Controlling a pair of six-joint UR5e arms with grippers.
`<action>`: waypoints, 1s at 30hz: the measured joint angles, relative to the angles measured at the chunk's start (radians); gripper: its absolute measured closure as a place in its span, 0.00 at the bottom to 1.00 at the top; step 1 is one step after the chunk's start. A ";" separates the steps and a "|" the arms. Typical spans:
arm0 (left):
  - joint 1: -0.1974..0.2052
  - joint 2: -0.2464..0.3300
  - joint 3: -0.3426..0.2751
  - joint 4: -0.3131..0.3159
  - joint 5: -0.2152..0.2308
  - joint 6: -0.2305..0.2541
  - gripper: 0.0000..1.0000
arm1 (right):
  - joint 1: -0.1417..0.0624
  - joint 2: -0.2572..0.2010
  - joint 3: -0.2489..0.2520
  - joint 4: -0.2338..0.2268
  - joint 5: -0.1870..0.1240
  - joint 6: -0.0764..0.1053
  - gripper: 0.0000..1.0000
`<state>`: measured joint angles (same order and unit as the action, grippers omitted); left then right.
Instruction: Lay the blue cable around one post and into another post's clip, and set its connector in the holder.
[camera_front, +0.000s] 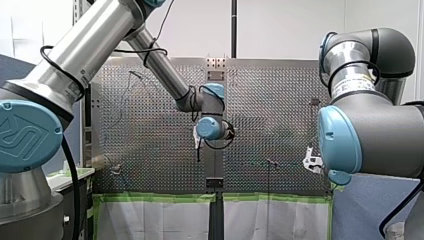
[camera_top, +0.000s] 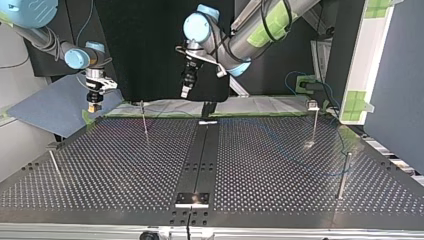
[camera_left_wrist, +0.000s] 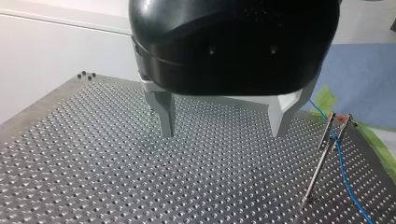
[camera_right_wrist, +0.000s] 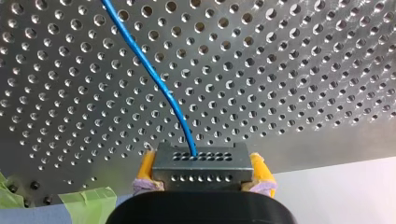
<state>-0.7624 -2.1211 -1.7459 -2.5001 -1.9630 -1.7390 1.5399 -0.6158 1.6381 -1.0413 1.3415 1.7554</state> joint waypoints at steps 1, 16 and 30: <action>0.000 0.010 -0.010 0.000 0.000 0.000 0.00 | 0.001 0.000 0.000 0.000 0.000 0.000 1.00; 0.001 0.141 -0.141 0.033 0.002 -0.013 0.00 | 0.017 0.001 -0.004 0.002 -0.002 0.003 1.00; -0.001 0.255 -0.255 0.039 0.003 -0.016 0.00 | 0.030 0.000 -0.005 0.004 -0.003 0.003 1.00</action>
<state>-0.7630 -1.8659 -2.0010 -2.4607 -1.9599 -1.7548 1.5695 -0.6160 1.6333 -1.0371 1.3383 1.7580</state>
